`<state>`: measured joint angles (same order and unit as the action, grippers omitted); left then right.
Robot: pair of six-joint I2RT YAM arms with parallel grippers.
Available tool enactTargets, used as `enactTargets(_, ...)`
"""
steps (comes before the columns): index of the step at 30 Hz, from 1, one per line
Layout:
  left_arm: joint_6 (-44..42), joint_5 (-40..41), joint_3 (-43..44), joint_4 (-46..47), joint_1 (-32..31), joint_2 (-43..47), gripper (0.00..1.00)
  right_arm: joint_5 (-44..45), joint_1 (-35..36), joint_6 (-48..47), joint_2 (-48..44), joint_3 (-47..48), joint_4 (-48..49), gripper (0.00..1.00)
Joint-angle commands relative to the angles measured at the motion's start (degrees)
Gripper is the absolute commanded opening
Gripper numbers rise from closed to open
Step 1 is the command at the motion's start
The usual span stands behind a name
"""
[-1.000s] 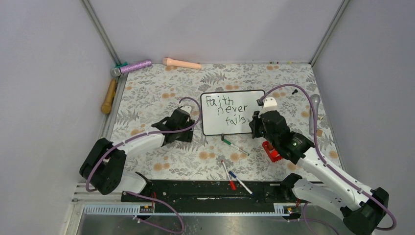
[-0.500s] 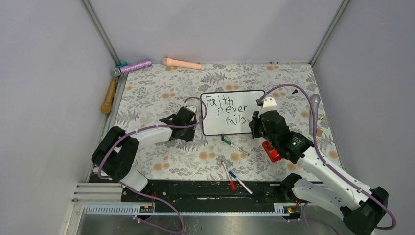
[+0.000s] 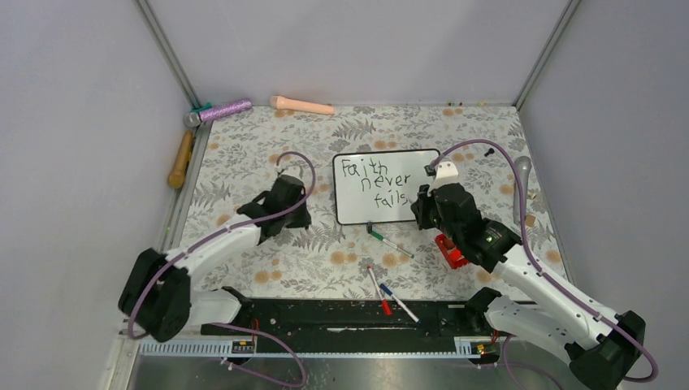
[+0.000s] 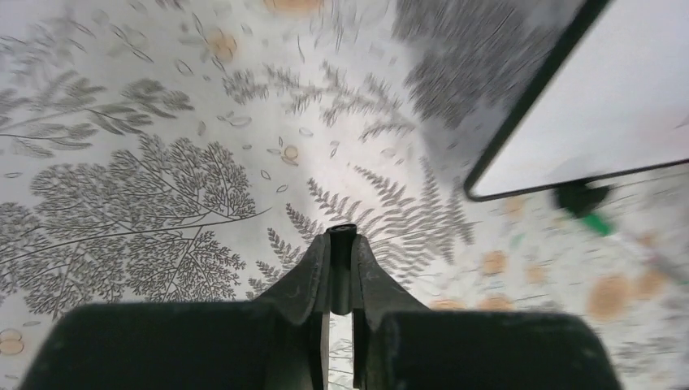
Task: Write a sentence on the whiteboard
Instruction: Pick up the pen cap from the center of the board, then insert the whiteboard marker without the cap into the pen cap.
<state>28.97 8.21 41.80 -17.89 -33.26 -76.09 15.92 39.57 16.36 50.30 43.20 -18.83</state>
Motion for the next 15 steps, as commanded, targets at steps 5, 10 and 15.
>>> enactTargets(5,30.9,-4.8,-2.8,6.0,6.6,19.3,0.0,-15.4,-0.3,4.1,-4.5,-3.5,17.4,0.0)
enactTargets(10,45.7,-7.6,0.1,7.0,7.1,19.8,0.0,-22.2,0.3,10.0,-2.4,-5.7,31.2,0.0)
enactTargets(15,61.3,-12.6,-3.6,18.6,7.1,17.6,0.0,-16.9,6.9,8.7,1.3,-5.4,38.6,0.0)
